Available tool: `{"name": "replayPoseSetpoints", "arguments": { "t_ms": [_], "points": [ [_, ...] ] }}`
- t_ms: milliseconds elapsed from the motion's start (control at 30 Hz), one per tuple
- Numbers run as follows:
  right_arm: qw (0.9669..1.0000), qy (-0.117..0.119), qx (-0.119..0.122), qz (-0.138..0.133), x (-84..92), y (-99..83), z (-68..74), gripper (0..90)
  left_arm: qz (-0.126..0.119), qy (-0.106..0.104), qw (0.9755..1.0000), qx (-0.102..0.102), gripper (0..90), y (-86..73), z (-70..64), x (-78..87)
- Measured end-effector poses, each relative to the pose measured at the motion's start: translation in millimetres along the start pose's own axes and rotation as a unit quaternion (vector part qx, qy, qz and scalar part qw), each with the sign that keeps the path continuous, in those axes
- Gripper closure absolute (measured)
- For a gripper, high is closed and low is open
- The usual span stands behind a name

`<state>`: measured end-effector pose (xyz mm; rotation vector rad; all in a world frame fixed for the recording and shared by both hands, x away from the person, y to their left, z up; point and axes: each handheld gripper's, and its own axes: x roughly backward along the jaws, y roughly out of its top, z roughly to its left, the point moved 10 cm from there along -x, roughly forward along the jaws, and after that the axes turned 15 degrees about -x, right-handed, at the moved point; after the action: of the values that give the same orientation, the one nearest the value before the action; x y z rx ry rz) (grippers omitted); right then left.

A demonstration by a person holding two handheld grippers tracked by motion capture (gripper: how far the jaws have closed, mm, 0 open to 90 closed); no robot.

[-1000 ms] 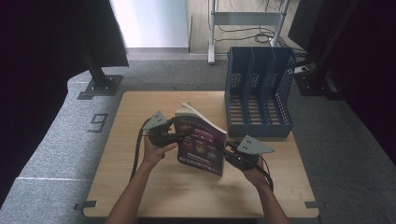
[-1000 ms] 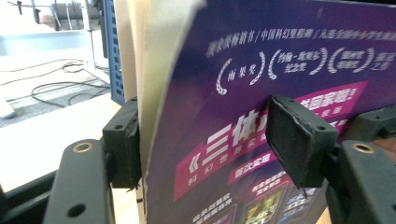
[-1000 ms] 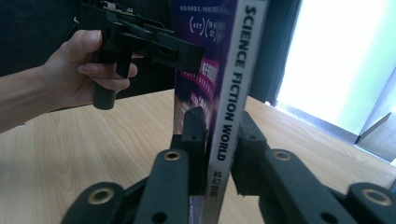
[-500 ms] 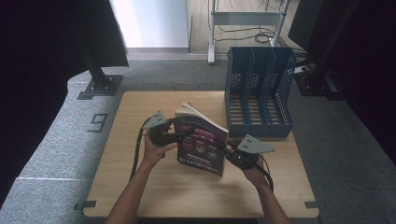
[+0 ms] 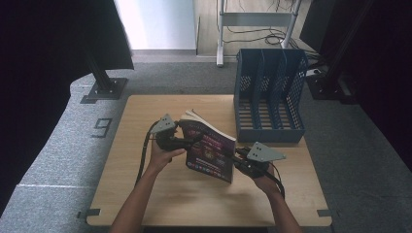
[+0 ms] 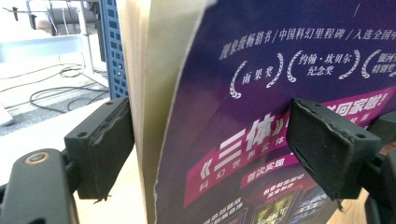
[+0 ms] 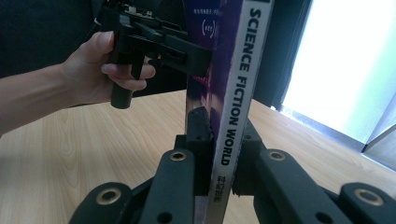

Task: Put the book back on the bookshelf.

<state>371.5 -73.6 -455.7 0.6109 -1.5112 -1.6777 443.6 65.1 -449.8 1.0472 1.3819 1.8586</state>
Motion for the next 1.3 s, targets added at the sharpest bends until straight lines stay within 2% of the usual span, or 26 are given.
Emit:
{"name": "replayPoseSetpoints", "arguments": {
  "t_ms": [100, 300, 467, 567, 667, 833, 933, 1100, 1300],
  "points": [
    [1.0000, 0.001, -0.001, 0.000, 0.1, 0.0, -0.5, 79.9, 0.001, 0.001, 1.0000, -0.002, 15.4, 0.1, 0.4, 0.3],
    [1.0000, -0.001, -0.001, 0.000, 0.5, 0.1, -1.3, 79.8, -0.002, 0.019, 0.9998, 0.000, 13.6, 0.9, 5.1, 0.7],
    [1.0000, 0.001, -0.002, 0.000, 0.2, 0.1, -1.3, 79.9, -0.004, 0.011, 0.9999, -0.001, 13.4, 0.5, 3.3, -0.8],
    [1.0000, 0.001, -0.002, 0.000, -0.8, 0.1, -1.4, 79.7, 0.005, 0.009, 0.9999, -0.005, 14.5, -0.9, 0.5, -2.4],
    [1.0000, -0.001, 0.000, -0.001, -0.7, 0.3, -1.5, 79.0, 0.005, 0.004, 1.0000, 0.003, 15.1, -1.1, 0.4, -1.3],
    [0.9999, -0.012, 0.006, -0.007, -2.4, 2.5, -3.4, 74.3, 0.003, -0.001, 1.0000, 0.002, 16.8, 0.4, -2.1, -0.7],
    [0.9999, -0.009, 0.007, -0.006, -5.4, 5.1, -2.3, 73.3, 0.002, -0.004, 1.0000, 0.001, 16.8, 0.8, -3.7, -1.2],
    [0.9997, -0.019, 0.013, -0.001, -12.5, 8.8, -2.3, 72.4, 0.002, -0.006, 1.0000, 0.004, 17.1, 0.8, -4.0, -0.7],
    [0.9995, -0.032, 0.004, 0.003, -20.9, 12.7, -5.4, 73.0, 0.004, -0.007, 1.0000, 0.004, 17.2, 0.7, -4.4, -0.3]
  ]
}}
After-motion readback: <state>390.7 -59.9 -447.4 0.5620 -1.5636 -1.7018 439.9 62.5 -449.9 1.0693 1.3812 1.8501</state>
